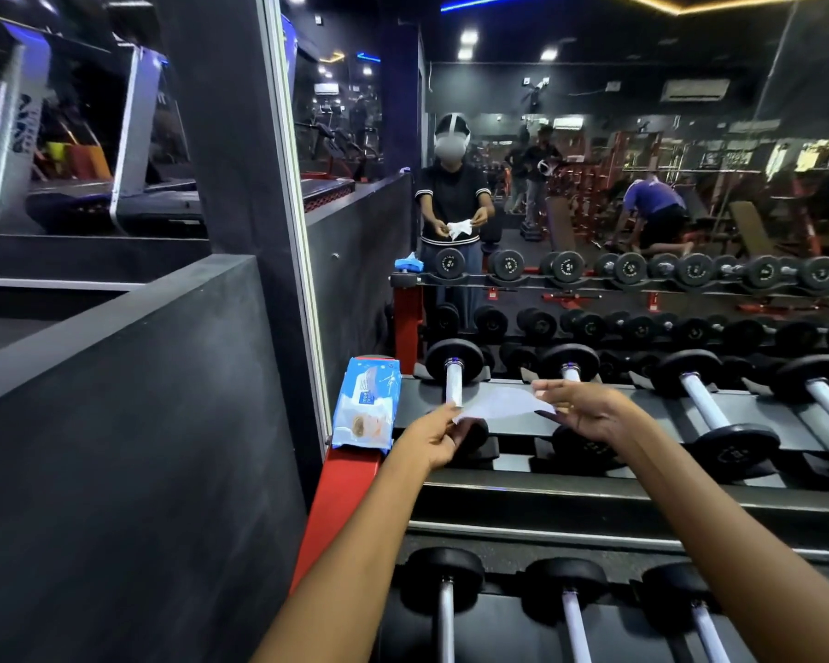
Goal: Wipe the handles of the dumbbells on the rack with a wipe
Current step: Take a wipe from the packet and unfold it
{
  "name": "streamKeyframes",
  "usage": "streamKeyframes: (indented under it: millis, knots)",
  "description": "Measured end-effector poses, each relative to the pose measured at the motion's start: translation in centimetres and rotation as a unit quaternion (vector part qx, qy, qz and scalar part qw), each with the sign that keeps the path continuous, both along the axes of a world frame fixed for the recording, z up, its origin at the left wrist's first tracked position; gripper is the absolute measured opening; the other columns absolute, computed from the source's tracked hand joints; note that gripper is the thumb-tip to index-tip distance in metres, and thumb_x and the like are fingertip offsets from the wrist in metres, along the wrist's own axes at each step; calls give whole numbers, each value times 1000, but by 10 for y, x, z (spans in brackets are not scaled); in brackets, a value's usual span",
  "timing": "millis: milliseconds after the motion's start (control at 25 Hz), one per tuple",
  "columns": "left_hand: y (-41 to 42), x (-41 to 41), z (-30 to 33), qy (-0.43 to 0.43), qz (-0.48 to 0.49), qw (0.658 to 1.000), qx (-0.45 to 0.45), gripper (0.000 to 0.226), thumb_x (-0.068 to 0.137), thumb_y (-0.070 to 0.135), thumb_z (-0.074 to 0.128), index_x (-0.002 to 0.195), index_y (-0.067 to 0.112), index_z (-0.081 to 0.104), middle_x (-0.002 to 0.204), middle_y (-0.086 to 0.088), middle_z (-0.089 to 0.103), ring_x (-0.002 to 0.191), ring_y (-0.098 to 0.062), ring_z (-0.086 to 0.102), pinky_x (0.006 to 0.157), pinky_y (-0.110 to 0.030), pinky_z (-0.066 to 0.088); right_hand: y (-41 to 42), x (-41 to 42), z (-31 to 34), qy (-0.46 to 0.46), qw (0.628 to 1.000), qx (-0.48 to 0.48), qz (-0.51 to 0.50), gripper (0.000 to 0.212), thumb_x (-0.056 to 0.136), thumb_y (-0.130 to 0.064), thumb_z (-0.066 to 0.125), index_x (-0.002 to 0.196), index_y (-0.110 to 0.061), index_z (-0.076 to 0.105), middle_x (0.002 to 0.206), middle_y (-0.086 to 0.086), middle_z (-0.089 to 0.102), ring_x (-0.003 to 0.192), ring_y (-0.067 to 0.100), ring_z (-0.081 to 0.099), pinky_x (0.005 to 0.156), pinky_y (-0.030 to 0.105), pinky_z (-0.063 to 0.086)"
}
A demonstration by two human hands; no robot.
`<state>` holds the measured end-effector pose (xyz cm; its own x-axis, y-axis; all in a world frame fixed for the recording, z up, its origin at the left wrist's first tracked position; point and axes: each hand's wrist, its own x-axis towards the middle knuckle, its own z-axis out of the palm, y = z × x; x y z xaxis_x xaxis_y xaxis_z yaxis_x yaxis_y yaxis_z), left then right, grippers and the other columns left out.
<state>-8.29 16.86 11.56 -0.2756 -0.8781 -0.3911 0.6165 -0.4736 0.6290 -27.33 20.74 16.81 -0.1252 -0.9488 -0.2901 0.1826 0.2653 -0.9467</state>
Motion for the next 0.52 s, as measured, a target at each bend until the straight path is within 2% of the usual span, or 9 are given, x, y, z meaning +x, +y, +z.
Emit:
streamKeyframes:
  millis: [80,160,240,400,440,520]
  knots:
    - [-6,0,11,-79,63,983,-155,40,91,-16,47,114,16,52,87,-6,60,66,-10,63,50,-17,52,2,0,5,6,996,-88,-25,39,85,14,52,114,-13,55,92,2,61,78,10,59,61,17,50]
    - [-11,3,21,-140,105,945,-277,61,87,-19,49,127,26,44,91,-2,63,75,-7,61,59,-17,51,3,2,12,-7,984,-171,-45,50,81,18,52,114,-20,53,83,0,65,73,8,60,62,15,47]
    - [-15,5,28,-151,117,935,-299,64,87,-19,51,130,27,43,90,0,64,70,0,63,59,-15,50,3,5,15,-23,979,-199,-47,53,79,21,50,110,-22,55,77,-3,69,65,4,63,57,13,48]
    - [-20,6,27,-187,124,933,-282,61,85,-21,52,133,16,47,86,-3,61,61,3,61,56,-13,49,1,12,12,-32,984,-169,-54,57,79,20,46,116,-24,54,89,-6,67,59,-1,59,54,17,45]
    - [-23,6,25,-195,122,935,-270,60,84,-21,53,132,14,48,87,-5,62,62,1,62,58,-14,51,-1,12,10,-36,986,-149,-62,54,80,17,46,115,-24,55,89,-7,66,57,1,57,53,19,44]
    - [-23,7,24,-192,99,948,-233,56,83,-14,58,131,14,50,106,-12,65,83,-11,66,73,-22,53,-1,17,8,-45,991,-109,-65,42,85,10,50,115,-20,54,84,-3,63,54,7,51,47,20,46]
